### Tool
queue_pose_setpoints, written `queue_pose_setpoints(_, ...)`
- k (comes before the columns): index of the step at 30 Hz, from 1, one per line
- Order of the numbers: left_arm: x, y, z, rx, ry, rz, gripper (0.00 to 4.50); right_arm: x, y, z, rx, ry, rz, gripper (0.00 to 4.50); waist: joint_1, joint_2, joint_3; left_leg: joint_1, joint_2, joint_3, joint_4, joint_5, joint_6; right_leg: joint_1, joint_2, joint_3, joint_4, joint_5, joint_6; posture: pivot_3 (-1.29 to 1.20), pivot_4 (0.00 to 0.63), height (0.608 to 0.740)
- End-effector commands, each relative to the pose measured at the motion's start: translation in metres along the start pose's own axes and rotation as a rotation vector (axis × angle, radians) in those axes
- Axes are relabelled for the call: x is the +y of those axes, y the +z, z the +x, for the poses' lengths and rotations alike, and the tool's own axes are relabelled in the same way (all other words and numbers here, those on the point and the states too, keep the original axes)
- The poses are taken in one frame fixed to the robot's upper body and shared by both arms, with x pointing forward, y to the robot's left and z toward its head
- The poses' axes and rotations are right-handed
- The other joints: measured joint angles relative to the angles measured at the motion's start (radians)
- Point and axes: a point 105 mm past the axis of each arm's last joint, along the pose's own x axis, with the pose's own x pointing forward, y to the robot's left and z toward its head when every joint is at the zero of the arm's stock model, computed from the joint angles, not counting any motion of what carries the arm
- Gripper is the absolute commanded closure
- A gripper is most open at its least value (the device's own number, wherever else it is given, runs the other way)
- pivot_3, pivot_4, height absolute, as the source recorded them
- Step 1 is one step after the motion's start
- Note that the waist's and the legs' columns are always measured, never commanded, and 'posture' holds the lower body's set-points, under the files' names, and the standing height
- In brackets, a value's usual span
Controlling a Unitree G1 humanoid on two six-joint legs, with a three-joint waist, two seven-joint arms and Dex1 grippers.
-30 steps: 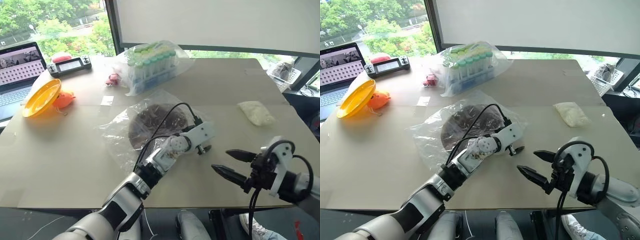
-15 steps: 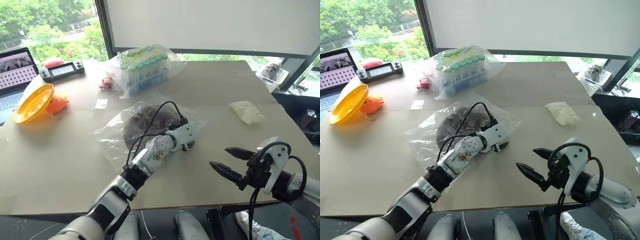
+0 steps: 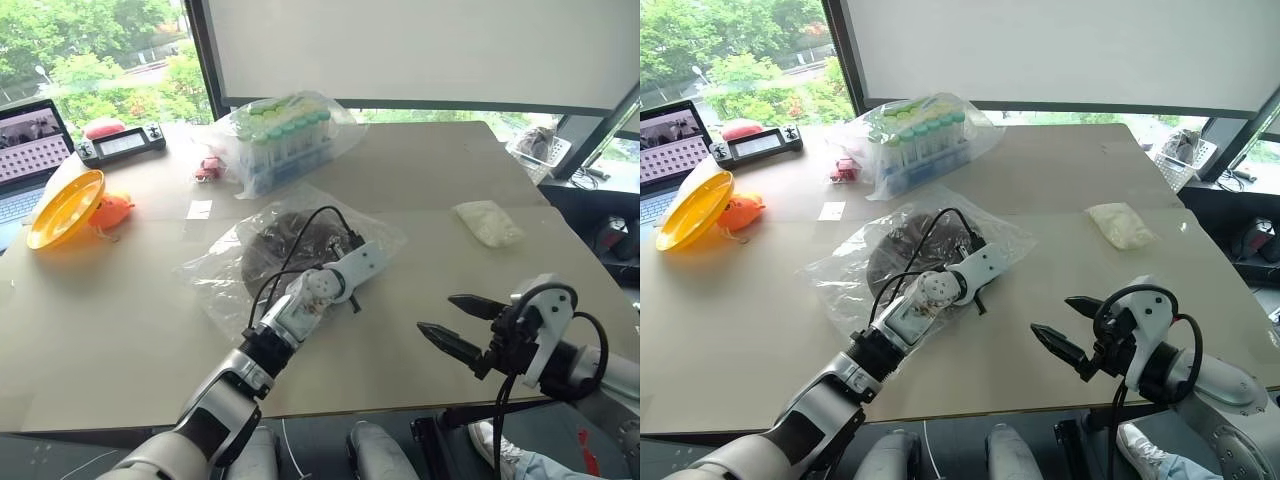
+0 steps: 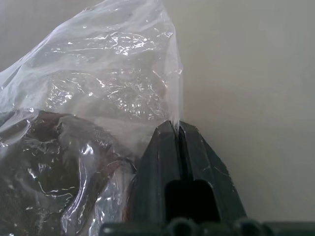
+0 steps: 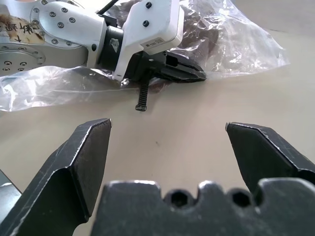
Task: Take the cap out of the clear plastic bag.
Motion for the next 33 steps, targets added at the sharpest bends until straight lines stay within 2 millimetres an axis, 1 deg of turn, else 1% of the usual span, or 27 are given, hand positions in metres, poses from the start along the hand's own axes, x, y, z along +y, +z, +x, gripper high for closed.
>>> queue_pose_setpoints(1, -0.005, -0.037, -0.005, 0.090, -0.050, -0.111, 4.44, 0.001, 0.009, 0.000, -0.038, -0.005, -0.040, 0.00, 0.000, 0.000, 0.000, 0.000, 0.000, 0.000, 0.000, 0.000, 0.000, 0.000, 0.000, 0.000, 0.000, 0.000, 0.000, 0.00, 0.150, 0.740)
queue_pose_setpoints(2, -0.011, -0.025, -0.011, 0.004, -0.108, -0.076, 4.44, 0.001, 0.009, 0.001, -0.037, -0.005, -0.039, 0.00, -0.001, 0.000, 0.000, 0.000, 0.000, 0.000, 0.000, 0.000, 0.000, 0.000, 0.000, 0.000, 0.000, 0.000, 0.000, 0.00, 0.150, 0.740)
queue_pose_setpoints(3, -0.015, -0.017, -0.016, -0.055, -0.150, -0.046, 4.44, 0.000, 0.009, 0.002, -0.037, -0.005, -0.038, 0.00, -0.002, 0.001, -0.001, 0.000, 0.000, 0.000, -0.001, 0.000, 0.000, -0.001, 0.000, 0.000, 0.000, 0.000, 0.000, 0.00, 0.150, 0.740)
queue_pose_setpoints(4, -0.018, -0.012, -0.024, -0.111, -0.187, 0.011, 4.44, 0.000, 0.009, 0.002, -0.038, -0.004, -0.038, 0.00, 0.000, 0.002, -0.001, 0.000, 0.000, 0.001, -0.004, 0.000, 0.000, -0.002, 0.001, 0.002, 0.000, 0.000, 0.000, 0.00, 0.150, 0.740)
queue_pose_setpoints(5, -0.019, -0.011, -0.033, -0.140, -0.208, 0.052, 4.44, 0.000, 0.009, 0.003, -0.039, -0.002, -0.038, 0.00, 0.002, 0.002, -0.001, 0.000, 0.000, 0.002, -0.005, 0.000, 0.000, -0.002, 0.001, 0.003, 0.000, 0.000, 0.000, 0.00, 0.150, 0.740)
queue_pose_setpoints(6, -0.019, -0.013, -0.041, -0.157, -0.226, 0.084, 4.44, 0.000, 0.010, 0.003, -0.041, 0.001, -0.038, 0.00, 0.002, 0.002, -0.001, 0.000, 0.000, 0.002, -0.007, 0.000, 0.000, -0.003, 0.001, 0.003, -0.001, -0.001, -0.001, 0.00, 0.150, 0.740)
queue_pose_setpoints(8, -0.017, -0.024, -0.060, -0.165, -0.270, 0.173, 4.44, 0.000, 0.010, 0.005, -0.042, 0.007, -0.036, 0.00, 0.003, 0.002, -0.001, 0.000, 0.000, 0.002, -0.010, 0.000, 0.000, -0.004, 0.000, 0.004, -0.002, -0.001, -0.002, 0.00, 0.150, 0.740)
queue_pose_setpoints(10, -0.011, -0.033, -0.077, -0.173, -0.289, 0.255, 4.44, -0.002, 0.010, 0.007, -0.040, 0.012, -0.036, 0.00, 0.006, 0.002, -0.001, 0.000, 0.000, 0.002, -0.012, 0.000, 0.000, -0.004, 0.000, 0.004, -0.003, -0.002, -0.003, 0.00, 0.150, 0.740)
queue_pose_setpoints(12, -0.005, -0.039, -0.100, -0.212, -0.335, 0.308, 4.44, -0.002, 0.010, 0.011, -0.041, 0.027, -0.034, 0.00, 0.008, 0.003, -0.001, -0.001, 0.000, 0.002, -0.013, 0.000, 0.000, -0.005, 0.000, 0.004, -0.004, -0.002, -0.003, 0.00, 0.150, 0.740)
queue_pose_setpoints(14, -0.002, -0.042, -0.115, -0.234, -0.371, 0.355, 4.44, -0.002, 0.011, 0.014, -0.045, 0.037, -0.033, 0.00, 0.008, 0.003, -0.001, -0.001, 0.000, 0.003, -0.013, 0.000, 0.000, -0.005, -0.001, 0.003, -0.004, -0.002, -0.003, 0.00, 0.150, 0.740)
queue_pose_setpoints(16, 0.000, -0.050, -0.131, -0.250, -0.426, 0.397, 4.44, -0.002, 0.011, 0.017, -0.048, 0.049, -0.032, 0.00, 0.012, 0.003, -0.001, -0.001, 0.000, 0.003, -0.012, 0.000, 0.000, -0.004, -0.001, 0.002, -0.004, -0.002, -0.002, 0.00, 0.150, 0.740)
queue_pose_setpoints(19, 0.005, -0.066, -0.154, -0.248, -0.511, 0.456, 4.44, -0.003, 0.010, 0.021, -0.043, 0.064, -0.033, 0.00, 0.016, 0.003, 0.000, -0.001, 0.000, 0.003, -0.012, 0.000, 0.000, -0.004, -0.002, 0.002, -0.005, -0.002, -0.002, 0.00, 0.150, 0.740)
queue_pose_setpoints(21, 0.015, -0.075, -0.172, -0.229, -0.552, 0.468, 4.44, -0.003, 0.010, 0.024, -0.043, 0.079, -0.035, 0.00, 0.017, 0.003, 0.000, -0.001, 0.000, 0.003, -0.012, 0.000, 0.000, -0.004, -0.002, 0.002, -0.005, -0.002, -0.002, 0.00, 0.150, 0.740)
queue_pose_setpoints(23, 0.021, -0.078, -0.181, -0.219, -0.566, 0.468, 4.44, -0.003, 0.010, 0.025, -0.042, 0.086, -0.036, 0.00, 0.020, 0.004, 0.000, -0.002, 0.000, 0.003, -0.012, 0.000, 0.000, -0.005, -0.002, 0.002, -0.005, -0.002, -0.003, 0.00, 0.150, 0.740)
queue_pose_setpoints(26, 0.035, -0.090, -0.198, -0.158, -0.578, 0.428, 4.44, -0.005, 0.009, 0.028, -0.038, 0.096, -0.039, 0.00, 0.026, 0.004, 0.001, -0.002, 0.000, 0.003, -0.012, 0.000, 0.000, -0.005, -0.002, 0.001, -0.006, -0.003, -0.003, 0.00, 0.150, 0.740)
queue_pose_setpoints(28, 0.042, -0.096, -0.205, -0.124, -0.575, 0.419, 4.44, -0.005, 0.008, 0.029, -0.036, 0.102, -0.042, 0.00, 0.028, 0.004, 0.001, -0.003, 0.001, 0.003, -0.012, 0.000, 0.000, -0.005, -0.002, 0.001, -0.006, -0.003, -0.003, 0.00, 0.150, 0.740)
queue_pose_setpoints(30, 0.048, -0.099, -0.208, -0.107, -0.556, 0.411, 4.44, -0.006, 0.009, 0.031, -0.035, 0.109, -0.045, 0.00, 0.028, 0.004, 0.001, -0.003, 0.001, 0.003, -0.012, 0.000, 0.000, -0.005, -0.002, 0.001, -0.006, -0.003, -0.003, 0.00, 0.150, 0.740)
queue_pose_setpoints(32, 0.053, -0.097, -0.206, -0.114, -0.518, 0.383, 4.44, -0.006, 0.009, 0.033, -0.035, 0.118, -0.047, 0.00, 0.030, 0.005, 0.001, -0.002, 0.001, 0.003, -0.012, 0.000, 0.000, -0.005, -0.002, 0.001, -0.006, -0.003, -0.003, 0.00, 0.150, 0.740)
queue_pose_setpoints(33, 0.054, -0.093, -0.204, -0.128, -0.498, 0.363, 4.19, -0.007, 0.009, 0.034, -0.034, 0.123, -0.050, 0.00, 0.031, 0.005, 0.001, -0.003, 0.001, 0.003, -0.012, 0.000, 0.000, -0.005, -0.002, 0.000, -0.006, -0.003, -0.003, 0.00, 0.150, 0.740)
